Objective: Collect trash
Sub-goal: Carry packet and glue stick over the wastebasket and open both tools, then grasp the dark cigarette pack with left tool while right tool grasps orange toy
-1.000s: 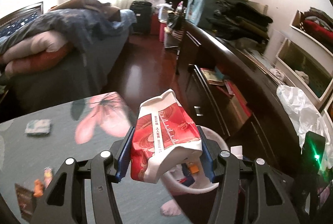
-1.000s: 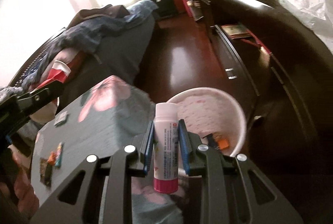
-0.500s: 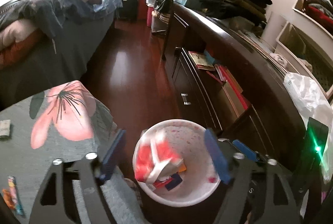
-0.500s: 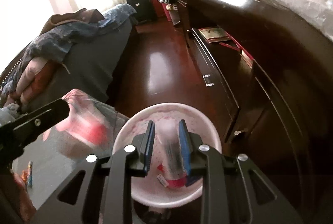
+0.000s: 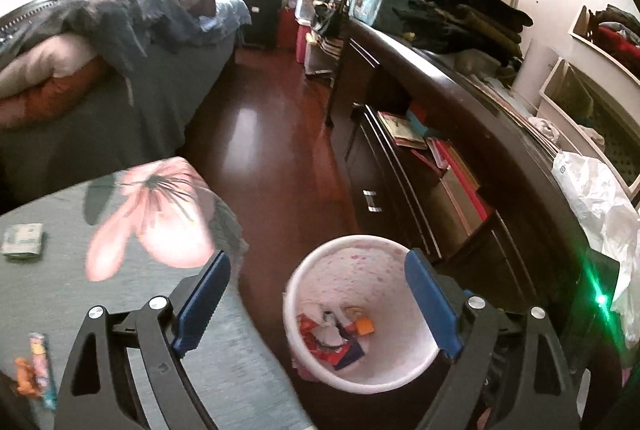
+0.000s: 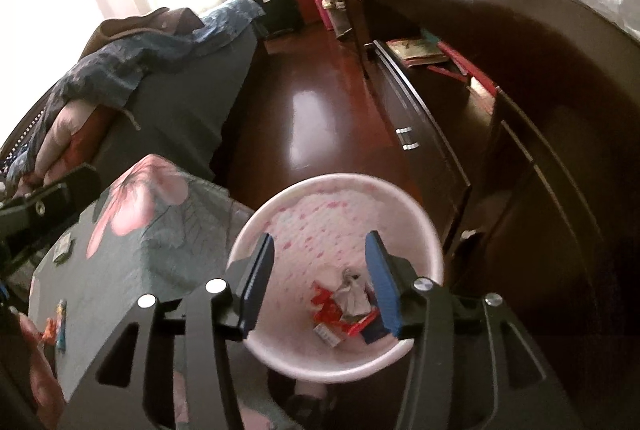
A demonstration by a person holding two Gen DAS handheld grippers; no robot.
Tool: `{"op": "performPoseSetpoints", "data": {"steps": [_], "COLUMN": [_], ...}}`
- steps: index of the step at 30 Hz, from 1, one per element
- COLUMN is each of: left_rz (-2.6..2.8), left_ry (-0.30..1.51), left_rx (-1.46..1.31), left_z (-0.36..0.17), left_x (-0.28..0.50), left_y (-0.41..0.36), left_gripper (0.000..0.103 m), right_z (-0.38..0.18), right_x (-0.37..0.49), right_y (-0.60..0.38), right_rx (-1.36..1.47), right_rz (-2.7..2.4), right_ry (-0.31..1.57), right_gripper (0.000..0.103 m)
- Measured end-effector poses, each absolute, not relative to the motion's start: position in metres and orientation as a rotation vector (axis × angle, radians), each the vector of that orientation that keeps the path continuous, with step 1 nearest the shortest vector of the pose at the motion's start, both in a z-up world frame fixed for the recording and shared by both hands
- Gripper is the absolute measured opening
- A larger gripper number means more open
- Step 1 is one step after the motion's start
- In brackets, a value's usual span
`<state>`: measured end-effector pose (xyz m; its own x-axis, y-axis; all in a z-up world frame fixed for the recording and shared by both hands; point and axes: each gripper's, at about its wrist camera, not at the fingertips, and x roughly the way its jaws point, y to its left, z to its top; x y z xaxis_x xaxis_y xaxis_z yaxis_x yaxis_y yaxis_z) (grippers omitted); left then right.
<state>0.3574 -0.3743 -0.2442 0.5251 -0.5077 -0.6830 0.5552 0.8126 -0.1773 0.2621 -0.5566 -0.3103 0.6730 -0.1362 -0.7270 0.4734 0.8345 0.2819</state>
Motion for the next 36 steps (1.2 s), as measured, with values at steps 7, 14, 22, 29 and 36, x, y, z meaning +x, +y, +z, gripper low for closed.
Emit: {"op": "performPoseSetpoints", "data": {"steps": [7, 14, 22, 29, 36], "left_rz": [-0.559, -0.415, -0.258, -0.205, -0.208], "left_ry": [0.748, 0.740, 0.769, 0.815, 0.894], "left_rx": [0.085, 0.130, 0.105, 0.085, 0.092], "left_z": [-0.230, -0.229, -0.231, -0.248, -0.286], "left_x": [0.350, 0.364, 0.397, 0.382, 0.343], "left_y": [-0.336, -0.274, -0.176, -0.105, -0.070], "left_gripper": [0.096, 0.099, 0.099, 0.099, 0.099], "right_z": [-0.295, -0.276, -0.264, -0.264, -0.261], "right_x": [0.258, 0.263, 0.277, 0.288, 0.296], "right_y": [-0.512, -0.456, -0.379, -0.311, -0.291], "right_rx": [0.472, 0.402, 0.266, 0.152, 0.193], "right_rz": [-0.266, -0.130, 0.018, 0.136, 0.137], "right_ry": [0.771, 0.795, 0.822, 0.851, 0.852], "right_gripper": [0.068, 0.074, 0.077, 0.077, 0.078]}}
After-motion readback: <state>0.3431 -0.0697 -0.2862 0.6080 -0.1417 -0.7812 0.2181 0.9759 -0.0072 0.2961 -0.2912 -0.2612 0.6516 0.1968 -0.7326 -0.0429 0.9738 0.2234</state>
